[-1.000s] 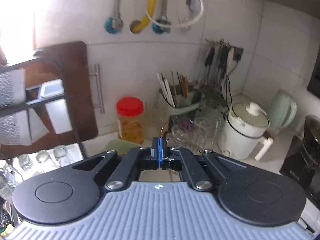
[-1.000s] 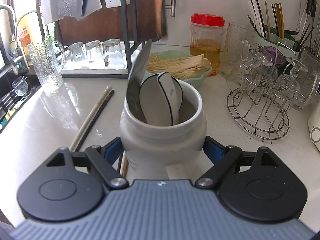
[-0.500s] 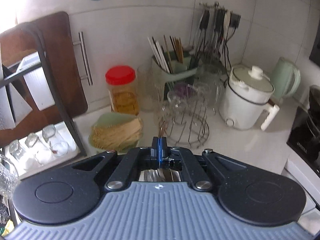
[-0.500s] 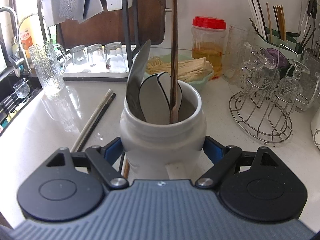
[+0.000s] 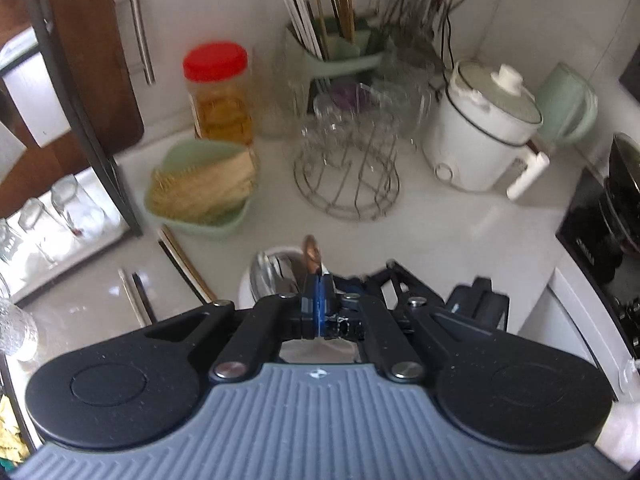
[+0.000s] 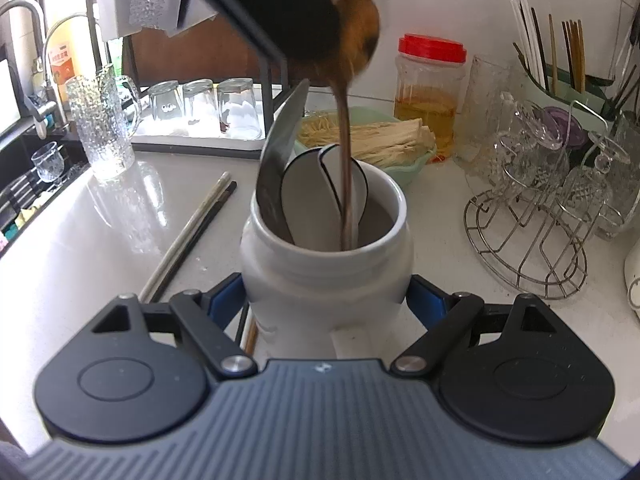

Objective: Organize utensils
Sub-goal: 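Lower the copper spoon handle-first into the mug and open the left gripper, then move the left gripper back down to the white chopstick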

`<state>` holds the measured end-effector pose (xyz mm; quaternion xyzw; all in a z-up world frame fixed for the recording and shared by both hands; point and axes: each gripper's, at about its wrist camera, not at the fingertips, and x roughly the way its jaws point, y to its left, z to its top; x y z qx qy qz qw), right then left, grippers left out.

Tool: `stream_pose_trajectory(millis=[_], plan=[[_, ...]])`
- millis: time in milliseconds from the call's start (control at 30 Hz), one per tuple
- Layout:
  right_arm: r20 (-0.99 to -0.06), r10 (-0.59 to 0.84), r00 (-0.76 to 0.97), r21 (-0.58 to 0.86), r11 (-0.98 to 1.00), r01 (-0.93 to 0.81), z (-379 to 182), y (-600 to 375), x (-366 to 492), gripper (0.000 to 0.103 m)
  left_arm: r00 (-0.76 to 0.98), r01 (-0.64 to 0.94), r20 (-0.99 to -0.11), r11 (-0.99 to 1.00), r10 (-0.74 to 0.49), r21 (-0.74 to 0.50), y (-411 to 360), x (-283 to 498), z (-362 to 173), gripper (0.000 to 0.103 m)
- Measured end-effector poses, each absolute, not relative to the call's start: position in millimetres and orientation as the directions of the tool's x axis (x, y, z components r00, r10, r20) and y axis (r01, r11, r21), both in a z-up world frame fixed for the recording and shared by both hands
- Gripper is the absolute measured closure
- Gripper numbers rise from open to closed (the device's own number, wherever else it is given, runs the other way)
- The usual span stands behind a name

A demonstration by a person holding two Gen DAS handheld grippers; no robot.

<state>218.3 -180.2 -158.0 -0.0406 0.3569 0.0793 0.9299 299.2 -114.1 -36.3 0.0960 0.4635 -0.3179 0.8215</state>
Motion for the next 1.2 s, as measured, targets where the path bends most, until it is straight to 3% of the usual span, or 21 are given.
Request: stream_pose_trajectory(millis=[433,767,867,933,1033,1200], plan=[[-0.669,0.120,0.734,-0.022,0.983,-0.180,-158,-177,217,0.014,0.335,0.586,-0.826,0.787,-0.453,-0.193,-110,309,-42,0.103],[-0.668,0.115,0.735,-0.015,0.986,-0.168,-159,-178,217,0.014,0.418,0.518,-0.785,0.830,-0.457,-0.208,-85,303,-30,0.100],[-0.677,0.110,0.728,-0.012,0.987,-0.161,-158,-177,217,0.014,0.448,0.496,-0.767,0.841,-0.460,-0.215,-72,301,-23,0.091],[-0.679,0.107,0.727,-0.017,0.987,-0.161,-158,-176,217,0.014,0.479,0.475,-0.758,0.857,-0.443,-0.201,-63,299,-20,0.070],[-0.679,0.104,0.727,-0.014,0.988,-0.154,-158,-176,216,0.014,0.539,0.436,-0.736,0.883,-0.409,-0.172,-46,297,-18,0.053],[-0.677,0.090,0.730,-0.009,0.991,-0.130,-158,-174,215,0.014,0.590,0.340,-0.721,0.922,-0.364,-0.187,-8,293,-27,0.048]])
